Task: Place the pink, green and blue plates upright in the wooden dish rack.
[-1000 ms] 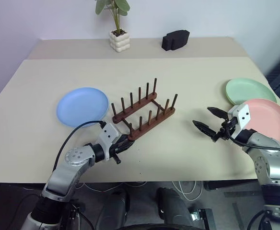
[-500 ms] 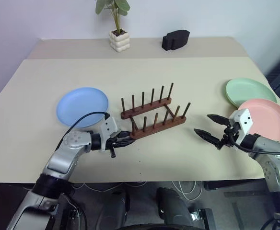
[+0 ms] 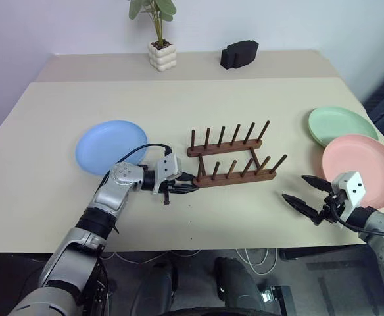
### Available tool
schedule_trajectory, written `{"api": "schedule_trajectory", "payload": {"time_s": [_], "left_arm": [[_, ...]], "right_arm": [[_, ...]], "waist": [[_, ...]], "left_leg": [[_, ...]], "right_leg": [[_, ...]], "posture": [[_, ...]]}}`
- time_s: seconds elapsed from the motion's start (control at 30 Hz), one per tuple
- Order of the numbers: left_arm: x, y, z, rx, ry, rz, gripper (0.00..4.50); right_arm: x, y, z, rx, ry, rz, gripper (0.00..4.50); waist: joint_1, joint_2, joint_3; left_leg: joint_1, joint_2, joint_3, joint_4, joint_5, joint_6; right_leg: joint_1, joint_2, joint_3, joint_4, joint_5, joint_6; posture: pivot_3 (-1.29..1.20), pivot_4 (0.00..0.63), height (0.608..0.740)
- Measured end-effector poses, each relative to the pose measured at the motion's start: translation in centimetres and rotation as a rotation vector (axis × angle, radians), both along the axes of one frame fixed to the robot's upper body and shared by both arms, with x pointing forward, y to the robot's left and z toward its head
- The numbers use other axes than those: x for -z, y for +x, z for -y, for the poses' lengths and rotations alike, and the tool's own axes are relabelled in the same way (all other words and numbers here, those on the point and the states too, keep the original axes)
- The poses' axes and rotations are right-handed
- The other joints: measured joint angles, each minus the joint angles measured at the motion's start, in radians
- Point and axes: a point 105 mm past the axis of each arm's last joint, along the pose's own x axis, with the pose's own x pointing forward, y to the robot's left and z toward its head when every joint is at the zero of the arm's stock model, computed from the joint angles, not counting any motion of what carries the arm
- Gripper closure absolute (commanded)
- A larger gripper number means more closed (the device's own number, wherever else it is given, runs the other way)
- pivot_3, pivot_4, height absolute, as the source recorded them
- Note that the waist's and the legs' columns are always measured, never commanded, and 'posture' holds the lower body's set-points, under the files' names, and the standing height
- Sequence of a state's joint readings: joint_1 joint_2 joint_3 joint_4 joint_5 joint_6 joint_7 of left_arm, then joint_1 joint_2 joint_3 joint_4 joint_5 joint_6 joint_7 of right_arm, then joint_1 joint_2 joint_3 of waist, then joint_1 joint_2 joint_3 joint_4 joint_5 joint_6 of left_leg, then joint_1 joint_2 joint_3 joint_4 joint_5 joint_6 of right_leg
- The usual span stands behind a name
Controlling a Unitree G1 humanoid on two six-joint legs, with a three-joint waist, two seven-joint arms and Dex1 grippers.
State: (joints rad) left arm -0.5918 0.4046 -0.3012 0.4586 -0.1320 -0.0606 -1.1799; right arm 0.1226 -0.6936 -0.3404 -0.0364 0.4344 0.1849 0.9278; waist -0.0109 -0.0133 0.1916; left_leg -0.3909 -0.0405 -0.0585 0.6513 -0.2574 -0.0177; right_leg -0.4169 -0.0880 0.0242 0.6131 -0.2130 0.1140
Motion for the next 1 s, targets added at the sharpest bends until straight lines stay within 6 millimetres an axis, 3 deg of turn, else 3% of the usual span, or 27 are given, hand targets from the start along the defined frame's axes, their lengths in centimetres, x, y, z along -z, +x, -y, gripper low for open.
{"api": "schedule_trajectory", "payload": {"time_s": [0.3,0.53,0.6,0.67,0.7,0.73,0.93,1.0], "left_arm": [[0.1,0.5,0.2,0.019,0.006,0.029,3.71],[-0.1,0.9,-0.2,-0.027,-0.018,0.016,0.39],[-0.1,0.7,-0.5,-0.036,-0.024,0.019,0.39],[0.1,0.1,-0.8,-0.039,-0.031,0.011,0.34],[0.2,-0.4,-1.0,-0.041,-0.039,-0.002,1.04],[0.4,-0.7,-1.2,-0.045,-0.047,-0.016,1.40],[1.0,-4.0,-2.7,-0.075,-0.085,-0.107,4.49],[1.1,-4.8,-2.5,-0.078,-0.092,-0.128,4.49]], "right_arm": [[-0.1,-0.2,0.1,0.003,-0.009,0.020,0.00],[-0.7,0.5,-0.1,0.002,-0.007,0.042,0.00],[-0.9,0.6,-0.3,-0.002,-0.007,0.045,0.00],[-1.0,0.6,-0.6,-0.014,-0.012,0.041,0.56],[-1.2,0.6,-0.8,-0.021,-0.016,0.040,0.93],[-1.3,0.5,-0.9,-0.025,-0.021,0.037,1.39],[-1.1,-0.1,-1.6,-0.072,-0.037,-0.005,4.49],[-0.5,-0.3,-2.2,-0.092,-0.046,-0.030,4.49]], "waist": [[0.001,0.000,0.000],[-0.001,0.000,0.000],[-0.001,0.000,0.000],[-0.001,0.000,0.000],[-0.002,0.000,0.000],[-0.001,0.000,0.000],[0.000,0.001,-0.001],[0.002,0.001,-0.001]], "left_leg": [[0.000,0.000,0.000,0.000,0.000,0.000],[0.000,0.000,-0.001,0.000,0.000,0.000],[0.000,0.000,-0.001,0.000,0.000,0.000],[0.000,0.000,-0.001,0.000,0.000,0.000],[0.000,0.000,-0.001,0.000,0.000,0.000],[0.001,0.000,-0.002,0.000,0.000,0.000],[0.001,0.001,-0.002,0.000,0.000,0.000],[0.001,0.001,-0.002,0.001,0.000,0.000]], "right_leg": [[0.001,0.000,0.000,0.000,0.000,0.000],[0.001,0.000,0.000,0.000,0.000,0.000],[0.001,0.000,0.000,0.000,0.000,0.000],[0.000,0.000,0.000,0.000,0.000,0.000],[0.000,0.000,0.000,0.000,0.000,0.000],[0.000,0.000,0.000,0.000,0.000,0.000],[0.000,0.000,0.000,0.000,-0.001,-0.002],[0.001,0.000,0.000,0.000,-0.002,-0.003]], "posture": [[0.00,0.150,0.730],[0.00,0.150,0.730],[0.00,0.150,0.730],[0.00,0.150,0.730],[0.00,0.150,0.730],[0.00,0.150,0.730],[0.00,0.150,0.730],[0.00,0.150,0.730]]}}
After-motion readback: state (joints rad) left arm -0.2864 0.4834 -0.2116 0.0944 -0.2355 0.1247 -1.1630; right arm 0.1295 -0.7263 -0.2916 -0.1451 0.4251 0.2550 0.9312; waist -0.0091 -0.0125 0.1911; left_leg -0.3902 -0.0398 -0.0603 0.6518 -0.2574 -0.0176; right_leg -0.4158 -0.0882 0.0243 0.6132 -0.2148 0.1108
